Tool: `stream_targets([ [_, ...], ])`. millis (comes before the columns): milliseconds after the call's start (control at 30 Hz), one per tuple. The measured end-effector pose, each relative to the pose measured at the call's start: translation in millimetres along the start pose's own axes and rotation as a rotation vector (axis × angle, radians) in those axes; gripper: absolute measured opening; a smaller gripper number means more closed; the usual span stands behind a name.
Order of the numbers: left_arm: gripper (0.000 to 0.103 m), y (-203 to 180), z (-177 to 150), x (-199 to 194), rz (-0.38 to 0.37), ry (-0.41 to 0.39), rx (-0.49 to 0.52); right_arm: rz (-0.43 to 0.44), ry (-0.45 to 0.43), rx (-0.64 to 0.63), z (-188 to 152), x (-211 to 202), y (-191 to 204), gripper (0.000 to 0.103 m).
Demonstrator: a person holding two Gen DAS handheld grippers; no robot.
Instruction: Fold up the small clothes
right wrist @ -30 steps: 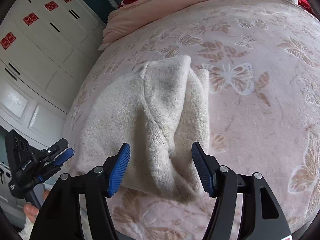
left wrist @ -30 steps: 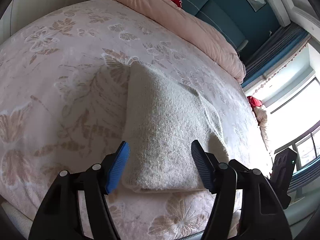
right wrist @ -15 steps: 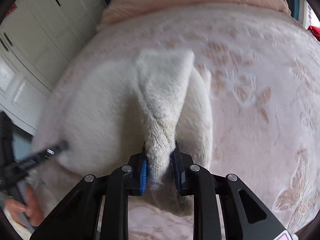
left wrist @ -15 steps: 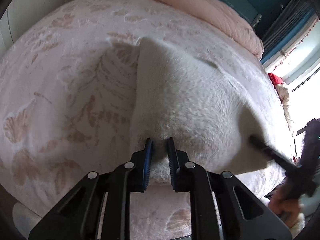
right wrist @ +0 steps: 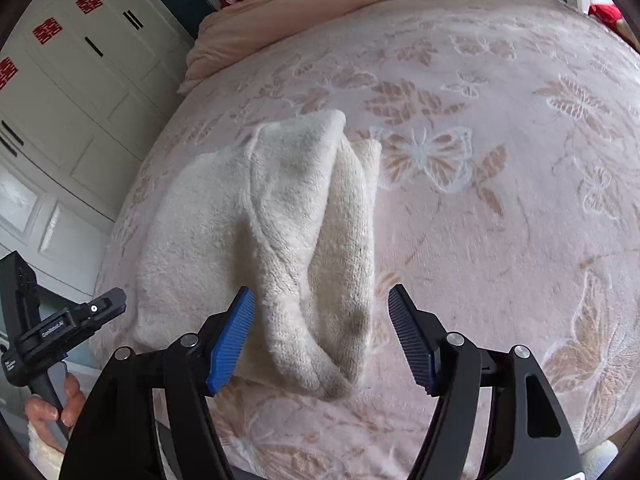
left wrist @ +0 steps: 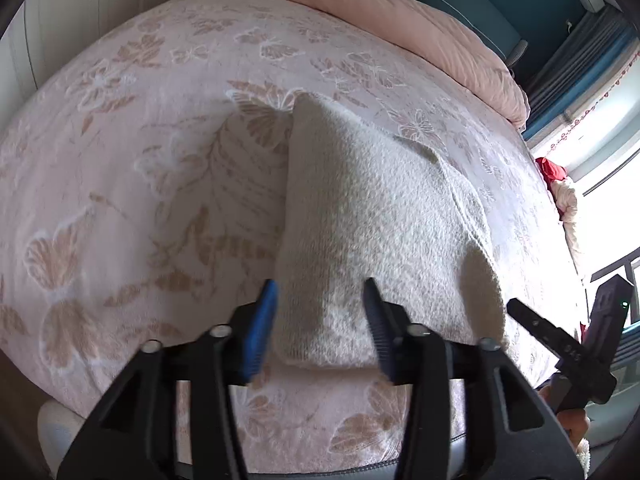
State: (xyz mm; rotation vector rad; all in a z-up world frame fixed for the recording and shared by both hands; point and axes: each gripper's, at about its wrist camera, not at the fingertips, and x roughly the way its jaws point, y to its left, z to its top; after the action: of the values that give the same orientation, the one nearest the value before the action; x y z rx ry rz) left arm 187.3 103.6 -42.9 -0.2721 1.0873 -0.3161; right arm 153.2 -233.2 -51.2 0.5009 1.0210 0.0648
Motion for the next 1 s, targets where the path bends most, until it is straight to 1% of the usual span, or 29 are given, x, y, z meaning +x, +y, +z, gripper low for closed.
stream_targets([
  [33,0.061,-4.2,2.1,1.6,0.006,0.001,0.012,0.01,0.014,0.014,1.3,7.2,-1.7,0.068],
  [67,0.067,-8.3,4.3,4.0,0.016,0.001,0.024,0.014,0.024,0.023,2.1,13.5,-2.2,0.069],
  [133,0.076,-16.6,8.1,12.5,0.032,0.01,0.053,0.026,0.041,0.034,3.4,26.6,-2.0,0.072],
  [233,0.078,-23.0,12.4,29.9,0.03,0.037,0.069,0.061,0.079,0.055,2.9,46.5,-1.7,0.074],
  [300,0.08,-22.8,14.9,43.7,0.022,0.063,0.053,0.064,0.087,0.067,3.8,57.0,-1.0,0.08],
  [333,0.084,-23.1,15.0,48.5,0.036,0.062,0.05,0.075,0.087,0.074,4.0,60.8,-1.3,0.08],
  [400,0.086,-25.2,15.5,56.9,0.06,0.061,0.063,0.096,0.09,0.1,5.6,67.0,-2.2,0.08],
  [433,0.086,-26.7,15.5,60.5,0.068,0.066,0.073,0.112,0.089,0.112,6.7,69.1,-2.1,0.077],
  [467,0.085,-28.1,16.0,62.4,0.07,0.07,0.084,0.125,0.082,0.112,8.4,69.4,-1.9,0.062],
  [500,0.081,-30.4,17.0,63.6,0.077,0.074,0.103,0.135,0.084,0.102,10.6,69.5,0.2,0.048],
  [567,0.05,-31.9,19.2,58.5,0.068,0.067,0.112,0.153,0.07,0.086,18.2,60.1,6.8,0.037],
  [600,0.044,-31.7,21.9,50.3,0.042,0.055,0.1,0.161,0.046,0.068,22.4,49.1,13.8,0.034],
  [633,0.038,-32.7,23.7,41.0,0.011,0.048,0.09,0.172,0.012,0.046,26.9,33.6,22.2,0.033],
  [667,0.037,-34.5,25.3,29.7,-0.014,0.036,0.08,0.171,-0.021,0.02,30.1,16.8,31.3,0.033],
  [733,0.037,-41.2,24.1,-1.3,-0.064,-0.011,0.083,0.152,-0.089,-0.053,28.9,-18.2,47.9,0.033],
  [767,0.037,-44.0,20.9,-11.3,-0.075,-0.024,0.088,0.138,-0.104,-0.084,24.8,-30.6,51.5,0.034],
  [800,0.038,-44.7,14.3,-18.6,-0.09,-0.024,0.09,0.129,-0.104,-0.098,18.4,-36.3,50.9,0.038],
  [833,0.041,-43.9,6.9,-18.3,-0.095,-0.01,0.086,0.123,-0.087,-0.093,9.0,-35.0,44.5,0.04],
  [867,0.042,-43.3,-3.7,-9.6,-0.084,0.016,0.092,0.108,-0.057,-0.075,-1.4,-28.8,31.5,0.042],
  [933,0.043,-38.8,-23.3,20.5,-0.057,0.088,0.099,0.043,0.054,-0.021,-24.8,3.2,1.9,0.044],
  [967,0.05,-33.7,-35.1,34.6,-0.042,0.109,0.089,0.014,0.107,0.014,-35.0,19.0,-13.0,0.051],
  [1000,0.054,-29.1,-45.2,37.5,-0.033,0.072,0.082,0.052,0.099,0.07,-42.9,22.4,-25.9,0.055],
])
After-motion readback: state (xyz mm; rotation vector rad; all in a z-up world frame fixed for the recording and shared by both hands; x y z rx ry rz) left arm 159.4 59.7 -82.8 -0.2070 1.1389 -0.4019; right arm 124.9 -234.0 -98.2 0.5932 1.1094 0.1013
